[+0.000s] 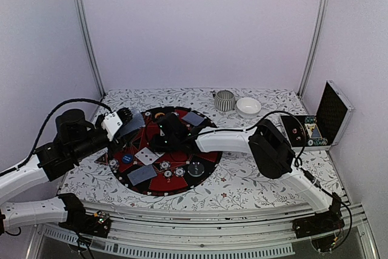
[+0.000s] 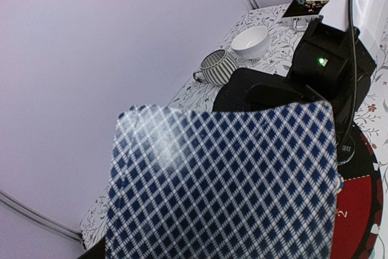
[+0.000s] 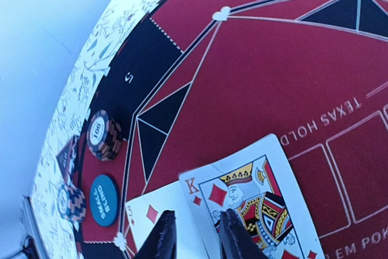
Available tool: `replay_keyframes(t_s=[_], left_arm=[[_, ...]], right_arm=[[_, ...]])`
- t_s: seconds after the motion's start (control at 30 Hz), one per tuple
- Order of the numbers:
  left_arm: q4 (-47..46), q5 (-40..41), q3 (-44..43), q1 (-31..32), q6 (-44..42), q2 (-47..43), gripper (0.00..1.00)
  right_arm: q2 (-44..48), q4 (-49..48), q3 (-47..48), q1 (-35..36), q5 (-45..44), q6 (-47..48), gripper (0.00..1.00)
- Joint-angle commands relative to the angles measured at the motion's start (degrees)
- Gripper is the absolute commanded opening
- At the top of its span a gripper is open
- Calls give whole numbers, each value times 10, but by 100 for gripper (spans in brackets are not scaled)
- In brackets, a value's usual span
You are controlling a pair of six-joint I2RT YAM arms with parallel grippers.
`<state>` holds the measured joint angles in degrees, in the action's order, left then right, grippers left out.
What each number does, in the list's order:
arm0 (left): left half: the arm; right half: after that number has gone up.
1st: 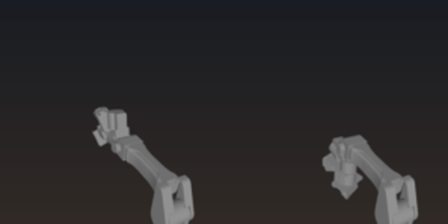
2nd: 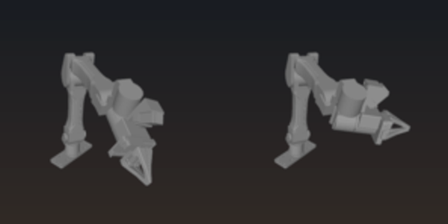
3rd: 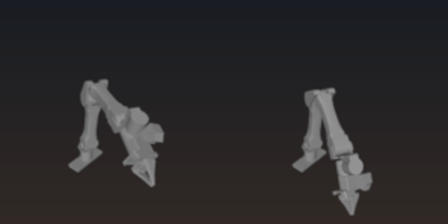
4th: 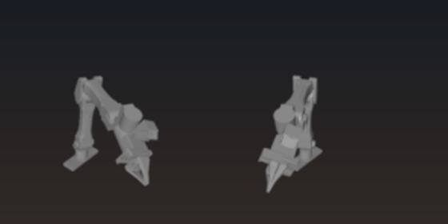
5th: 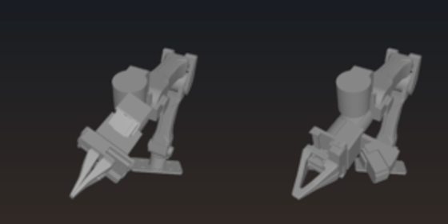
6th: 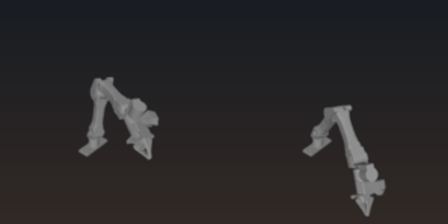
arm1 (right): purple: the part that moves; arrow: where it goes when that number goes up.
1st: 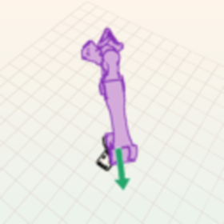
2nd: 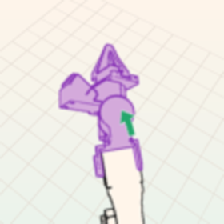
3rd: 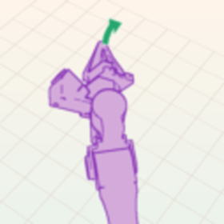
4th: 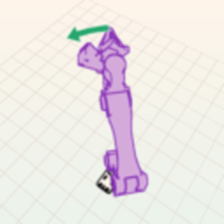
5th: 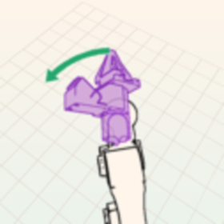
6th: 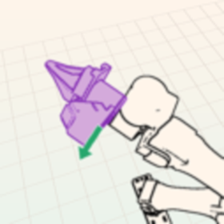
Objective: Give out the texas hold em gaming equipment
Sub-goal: Flop the poker card in the community card area, then adjust the poker card at the face-down deck piles.
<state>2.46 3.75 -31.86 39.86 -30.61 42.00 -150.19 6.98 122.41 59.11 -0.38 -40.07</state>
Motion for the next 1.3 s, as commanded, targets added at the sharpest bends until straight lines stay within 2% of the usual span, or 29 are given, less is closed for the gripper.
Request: replay_keyframes(t_s=[0.0,0.1,0.23,0.37,0.5,0.67,0.73,0.83,0.93,0.97,1.0,1.07,1.17,1.27], left_arm=[[-6,3,-4,3,2,-6,53],[-6,3,-3,3,2,-7,53],[-6,3,-3,2,2,-7,53],[-6,2,-3,3,2,-8,53],[-6,3,-3,3,2,-9,53],[-6,4,-4,3,2,-7,53],[-5,3,-3,3,1,-6,53],[-6,1,-1,3,0,-5,53],[-3,-2,-1,3,-5,0,53],[-2,-2,-2,3,-5,3,53],[-1,-2,-2,3,-6,5,53],[0,0,-2,3,-7,7,53],[-1,-4,-1,3,-7,7,53],[-1,-11,0,3,-8,9,53]], right_arm=[[6,-31,-10,-4,0,-1,39],[18,-37,-8,-4,7,7,46],[38,-48,-8,-5,22,24,46],[66,-40,-24,-21,44,75,44],[81,-4,-44,-50,64,113,37],[118,9,-88,-70,116,174,37],[147,6,-119,-84,137,198,42],[231,-7,-174,-105,160,229,58],[292,-13,-213,-118,201,264,80],[310,-13,-219,-119,222,276,96],[325,-15,-225,-119,245,282,100],[349,-37,-243,-119,315,286,99],[377,-135,-291,-115,441,247,99],[386,-171,-295,-95,481,213,99]])
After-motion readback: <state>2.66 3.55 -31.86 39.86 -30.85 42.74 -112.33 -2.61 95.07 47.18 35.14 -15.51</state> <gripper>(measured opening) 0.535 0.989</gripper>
